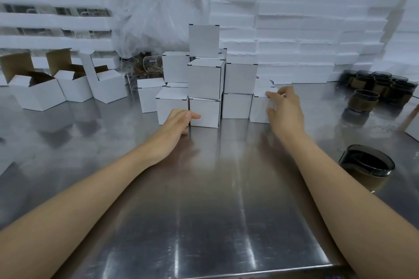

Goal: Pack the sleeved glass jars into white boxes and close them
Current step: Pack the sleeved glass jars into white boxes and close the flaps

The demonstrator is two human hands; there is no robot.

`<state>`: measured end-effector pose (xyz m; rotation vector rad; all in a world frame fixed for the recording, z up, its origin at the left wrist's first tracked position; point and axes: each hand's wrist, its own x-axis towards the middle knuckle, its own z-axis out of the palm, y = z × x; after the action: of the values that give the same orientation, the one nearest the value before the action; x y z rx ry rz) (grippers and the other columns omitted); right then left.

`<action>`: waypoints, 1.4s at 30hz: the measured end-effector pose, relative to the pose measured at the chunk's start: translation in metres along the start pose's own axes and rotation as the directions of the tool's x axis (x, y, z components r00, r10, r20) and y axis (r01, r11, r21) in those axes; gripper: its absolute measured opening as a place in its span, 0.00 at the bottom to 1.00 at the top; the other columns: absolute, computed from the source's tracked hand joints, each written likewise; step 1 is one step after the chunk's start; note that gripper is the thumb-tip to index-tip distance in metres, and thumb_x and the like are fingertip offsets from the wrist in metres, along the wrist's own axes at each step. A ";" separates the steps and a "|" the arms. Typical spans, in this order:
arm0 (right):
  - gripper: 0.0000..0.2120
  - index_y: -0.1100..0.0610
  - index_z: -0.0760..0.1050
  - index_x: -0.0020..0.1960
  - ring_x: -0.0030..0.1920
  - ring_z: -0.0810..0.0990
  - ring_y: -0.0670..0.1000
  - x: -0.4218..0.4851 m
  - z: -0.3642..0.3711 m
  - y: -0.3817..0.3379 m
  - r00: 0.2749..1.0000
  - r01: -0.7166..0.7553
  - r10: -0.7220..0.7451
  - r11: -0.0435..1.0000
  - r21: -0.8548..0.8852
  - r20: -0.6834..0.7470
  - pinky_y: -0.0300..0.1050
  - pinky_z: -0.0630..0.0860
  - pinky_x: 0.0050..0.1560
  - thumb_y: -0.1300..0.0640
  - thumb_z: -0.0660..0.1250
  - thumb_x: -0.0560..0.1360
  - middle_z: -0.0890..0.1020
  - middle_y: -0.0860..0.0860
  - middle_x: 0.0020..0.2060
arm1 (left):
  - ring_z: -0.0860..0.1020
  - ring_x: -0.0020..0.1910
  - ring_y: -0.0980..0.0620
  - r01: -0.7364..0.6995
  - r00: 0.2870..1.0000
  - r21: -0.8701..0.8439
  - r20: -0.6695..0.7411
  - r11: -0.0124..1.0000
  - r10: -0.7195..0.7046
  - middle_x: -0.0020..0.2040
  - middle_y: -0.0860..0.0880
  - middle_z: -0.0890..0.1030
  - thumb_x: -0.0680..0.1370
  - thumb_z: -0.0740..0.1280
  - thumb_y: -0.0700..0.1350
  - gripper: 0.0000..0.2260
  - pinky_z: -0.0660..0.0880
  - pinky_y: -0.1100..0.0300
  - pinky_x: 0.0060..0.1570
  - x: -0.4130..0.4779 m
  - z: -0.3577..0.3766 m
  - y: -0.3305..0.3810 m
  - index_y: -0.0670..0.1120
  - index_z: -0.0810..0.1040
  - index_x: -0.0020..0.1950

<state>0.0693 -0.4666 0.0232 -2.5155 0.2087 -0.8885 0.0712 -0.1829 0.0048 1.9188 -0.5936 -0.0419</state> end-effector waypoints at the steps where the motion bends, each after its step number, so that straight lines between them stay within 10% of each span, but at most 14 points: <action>1: 0.24 0.57 0.72 0.68 0.65 0.66 0.54 -0.002 0.001 -0.003 0.999 0.020 -0.020 1.000 -0.010 -0.029 0.50 0.71 0.51 0.70 0.60 0.73 0.69 0.54 0.63 | 0.73 0.62 0.61 -0.001 1.000 -0.001 -0.009 1.000 0.001 0.61 0.62 0.69 0.76 0.48 0.68 0.17 0.65 0.61 0.65 0.001 0.000 -0.001 0.68 0.74 0.54; 5: 0.17 0.55 0.79 0.48 0.49 0.75 0.52 -0.013 0.002 -0.029 0.961 0.182 -0.166 0.982 0.053 -0.221 0.47 0.70 0.42 0.69 0.57 0.69 0.78 0.48 0.46 | 0.74 0.58 0.61 -0.029 0.998 0.040 -0.063 0.999 0.031 0.58 0.57 0.72 0.83 0.55 0.51 0.11 0.67 0.65 0.62 0.006 0.000 -0.005 0.58 0.77 0.55; 10: 0.13 0.48 0.68 0.26 0.24 0.69 0.41 -0.036 0.016 -0.074 0.981 0.114 -0.178 0.848 0.518 0.075 0.34 0.62 0.29 0.64 0.53 0.61 0.71 0.43 0.20 | 0.74 0.49 0.68 -0.080 0.994 0.102 -0.067 0.992 0.087 0.54 0.55 0.75 0.82 0.61 0.43 0.08 0.68 0.77 0.50 0.005 0.000 -0.003 0.53 0.78 0.53; 15: 0.13 0.53 0.69 0.27 0.38 0.75 0.53 -0.043 0.039 -0.077 0.851 0.161 -0.263 0.955 0.250 0.454 0.47 0.73 0.40 0.67 0.55 0.65 0.74 0.47 0.27 | 0.75 0.49 0.65 -0.106 0.988 0.167 -0.097 0.980 0.124 0.52 0.52 0.77 0.81 0.62 0.39 0.09 0.68 0.76 0.48 0.007 0.001 -0.003 0.51 0.79 0.51; 24: 0.12 0.52 0.67 0.28 0.40 0.75 0.55 -0.044 0.042 -0.076 0.833 0.268 -0.299 0.954 0.134 0.466 0.42 0.65 0.34 0.65 0.56 0.67 0.77 0.48 0.32 | 0.78 0.42 0.59 -0.064 0.966 0.224 -0.229 0.973 0.116 0.41 0.55 0.81 0.81 0.62 0.44 0.07 0.71 0.65 0.45 0.005 0.003 -0.001 0.49 0.78 0.46; 33: 0.11 0.54 0.67 0.29 0.38 0.74 0.56 -0.044 0.045 -0.074 0.831 0.315 -0.336 0.941 0.122 0.443 0.40 0.62 0.31 0.67 0.55 0.66 0.78 0.52 0.32 | 0.76 0.40 0.42 0.184 0.898 0.705 -0.403 0.685 0.174 0.38 0.48 0.78 0.77 0.60 0.46 0.08 0.73 0.54 0.38 -0.002 -0.024 0.029 0.46 0.74 0.41; 39: 0.10 0.56 0.70 0.31 0.35 0.72 0.53 -0.042 0.050 -0.071 0.839 0.312 -0.331 0.943 0.117 0.433 0.38 0.62 0.30 0.67 0.55 0.66 0.76 0.49 0.29 | 0.73 0.53 0.37 0.504 0.737 0.779 -0.613 0.372 0.285 0.50 0.36 0.76 0.75 0.63 0.45 0.12 0.66 0.46 0.54 -0.043 -0.098 0.041 0.37 0.78 0.50; 42: 0.09 0.57 0.70 0.31 0.35 0.72 0.52 -0.041 0.051 -0.070 0.842 0.309 -0.337 0.941 0.135 0.422 0.39 0.62 0.30 0.67 0.56 0.66 0.75 0.49 0.29 | 0.70 0.56 0.33 0.642 0.553 0.647 -0.762 0.412 0.336 0.55 0.32 0.71 0.70 0.65 0.49 0.19 0.67 0.38 0.55 -0.073 -0.148 0.021 0.36 0.73 0.53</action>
<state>0.0688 -0.3742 -0.0013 -2.6549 -0.3975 -0.4027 0.0430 -0.0318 0.0685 2.6815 0.4528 1.3085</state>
